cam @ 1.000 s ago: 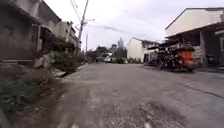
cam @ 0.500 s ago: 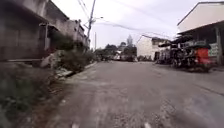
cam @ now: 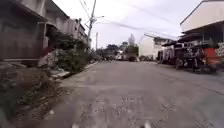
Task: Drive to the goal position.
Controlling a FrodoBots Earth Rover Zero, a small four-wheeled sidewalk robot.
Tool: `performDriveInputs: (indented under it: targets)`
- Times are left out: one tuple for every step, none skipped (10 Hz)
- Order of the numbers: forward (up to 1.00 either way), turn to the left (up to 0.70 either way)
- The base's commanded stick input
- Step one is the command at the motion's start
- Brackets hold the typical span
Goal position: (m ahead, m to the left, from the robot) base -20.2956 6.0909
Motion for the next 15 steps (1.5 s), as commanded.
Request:
performDriveInputs:
  targets:
    - [0.70,0.00]
    - [0.70,0.00]
    - [0.70,-0.03]
    - [0.70,-0.19]
    - [0.70,-0.33]
    - [0.70,0.00]
    - [0.70,0.00]
    - [0.70,0.00]
    - [0.70,0.00]
    - [0.70,0.00]
    - [0.70,0.00]
    - [0.70,0.00]
    - [0.70,0.00]
    - [0.70,0.00]
    - [0.70,0.00]
